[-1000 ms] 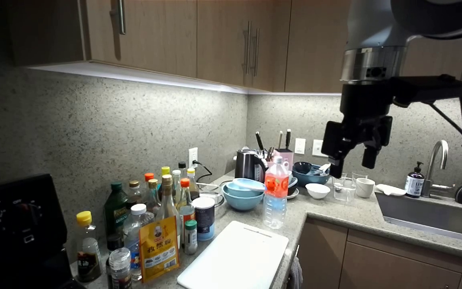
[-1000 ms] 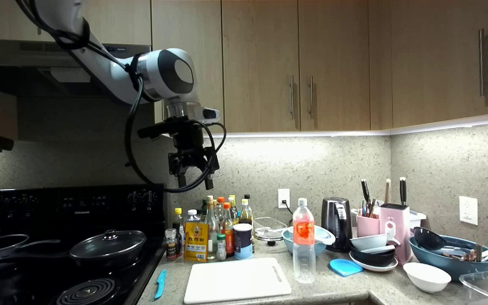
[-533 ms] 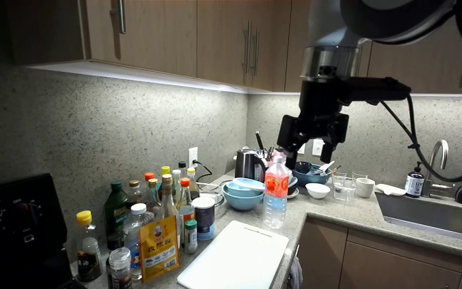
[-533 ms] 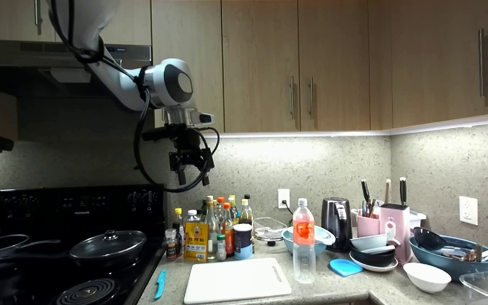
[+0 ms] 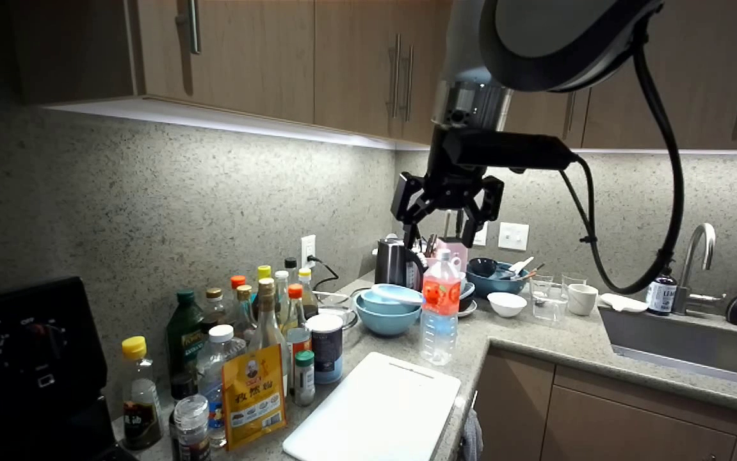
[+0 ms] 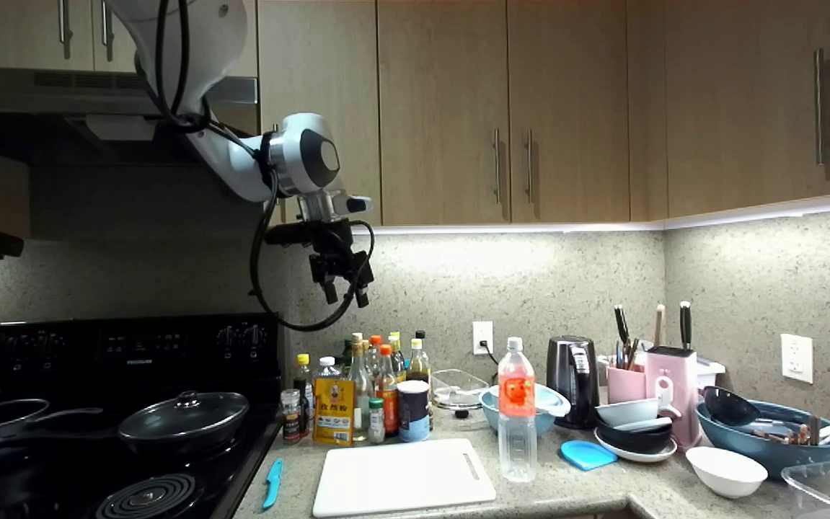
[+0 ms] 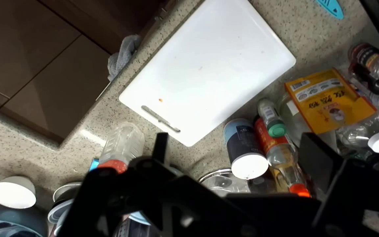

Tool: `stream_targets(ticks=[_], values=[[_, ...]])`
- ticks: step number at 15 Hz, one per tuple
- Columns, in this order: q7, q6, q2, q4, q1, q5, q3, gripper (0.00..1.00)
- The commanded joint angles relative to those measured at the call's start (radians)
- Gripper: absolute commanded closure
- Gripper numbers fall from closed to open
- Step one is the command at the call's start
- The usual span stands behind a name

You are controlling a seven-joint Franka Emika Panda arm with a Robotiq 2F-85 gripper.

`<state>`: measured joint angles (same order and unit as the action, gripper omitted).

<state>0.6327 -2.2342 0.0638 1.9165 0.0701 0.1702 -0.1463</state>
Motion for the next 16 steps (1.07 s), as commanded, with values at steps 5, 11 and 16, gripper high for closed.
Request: stream_targets(ticks=[5,11,16], values=[[0.038,-0.003,0.051,-0.081,0.047,0.002,0.040,0.00],[0.046,-0.005,0.065,-0.092,0.050,0.003,0.041,0.00],[0.112,-0.049,0.161,-0.201,0.070,0.011,0.061,0.00]])
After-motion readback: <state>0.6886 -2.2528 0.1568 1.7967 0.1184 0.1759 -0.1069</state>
